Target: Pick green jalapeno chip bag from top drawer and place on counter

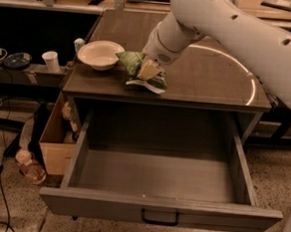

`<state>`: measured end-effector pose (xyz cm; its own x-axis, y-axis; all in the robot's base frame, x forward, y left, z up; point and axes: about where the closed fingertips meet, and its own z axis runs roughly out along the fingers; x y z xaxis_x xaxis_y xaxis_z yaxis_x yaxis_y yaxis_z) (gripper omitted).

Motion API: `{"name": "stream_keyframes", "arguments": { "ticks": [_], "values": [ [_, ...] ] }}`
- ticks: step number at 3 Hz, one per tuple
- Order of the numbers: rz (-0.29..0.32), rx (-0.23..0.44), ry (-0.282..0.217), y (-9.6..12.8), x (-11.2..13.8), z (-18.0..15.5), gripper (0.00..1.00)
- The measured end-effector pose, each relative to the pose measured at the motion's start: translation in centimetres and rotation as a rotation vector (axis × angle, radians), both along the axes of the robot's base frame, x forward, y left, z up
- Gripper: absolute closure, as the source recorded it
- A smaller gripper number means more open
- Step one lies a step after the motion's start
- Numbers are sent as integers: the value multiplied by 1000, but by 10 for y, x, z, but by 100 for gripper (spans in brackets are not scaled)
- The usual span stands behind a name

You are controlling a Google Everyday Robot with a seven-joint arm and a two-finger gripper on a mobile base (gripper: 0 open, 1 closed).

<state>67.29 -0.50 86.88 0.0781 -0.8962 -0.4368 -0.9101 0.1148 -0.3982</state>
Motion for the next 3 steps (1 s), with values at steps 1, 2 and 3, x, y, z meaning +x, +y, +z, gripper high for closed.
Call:
{"name": "stream_keyframes", "arguments": {
  "ticks": [1, 2, 3],
  "values": [
    [0, 0, 0, 0, 0, 0, 58],
    [0, 0, 0, 0, 0, 0, 35],
    [0, 0, 0, 0, 0, 0, 12]
  ]
}}
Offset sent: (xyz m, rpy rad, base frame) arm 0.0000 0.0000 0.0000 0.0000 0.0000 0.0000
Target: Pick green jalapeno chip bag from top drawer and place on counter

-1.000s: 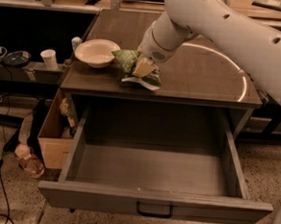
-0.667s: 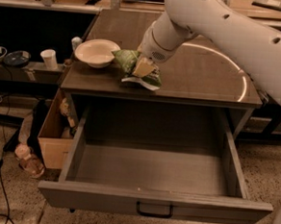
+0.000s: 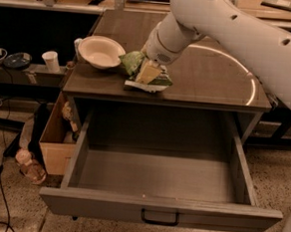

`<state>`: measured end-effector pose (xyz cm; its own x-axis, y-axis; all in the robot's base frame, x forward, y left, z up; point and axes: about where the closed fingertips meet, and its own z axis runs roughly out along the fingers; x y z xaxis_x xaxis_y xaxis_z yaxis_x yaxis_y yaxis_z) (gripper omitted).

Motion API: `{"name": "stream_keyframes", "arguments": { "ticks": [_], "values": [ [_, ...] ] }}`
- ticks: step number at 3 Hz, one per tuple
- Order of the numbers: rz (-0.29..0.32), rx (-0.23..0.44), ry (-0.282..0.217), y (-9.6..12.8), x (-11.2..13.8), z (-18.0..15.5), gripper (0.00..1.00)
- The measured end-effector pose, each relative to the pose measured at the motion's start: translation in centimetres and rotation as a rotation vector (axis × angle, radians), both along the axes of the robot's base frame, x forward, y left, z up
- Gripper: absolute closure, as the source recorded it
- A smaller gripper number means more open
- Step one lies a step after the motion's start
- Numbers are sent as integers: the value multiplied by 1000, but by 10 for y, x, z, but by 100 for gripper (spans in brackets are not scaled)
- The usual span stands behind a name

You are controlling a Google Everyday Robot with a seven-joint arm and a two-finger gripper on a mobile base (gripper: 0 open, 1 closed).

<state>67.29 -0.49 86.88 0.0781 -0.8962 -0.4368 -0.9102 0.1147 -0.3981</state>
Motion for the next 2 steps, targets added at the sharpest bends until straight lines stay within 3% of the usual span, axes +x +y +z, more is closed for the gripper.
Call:
{"name": "stream_keyframes", "arguments": {
  "ticks": [1, 2],
  "values": [
    [0, 0, 0, 0, 0, 0, 0],
    [0, 0, 0, 0, 0, 0, 0]
  ]
}}
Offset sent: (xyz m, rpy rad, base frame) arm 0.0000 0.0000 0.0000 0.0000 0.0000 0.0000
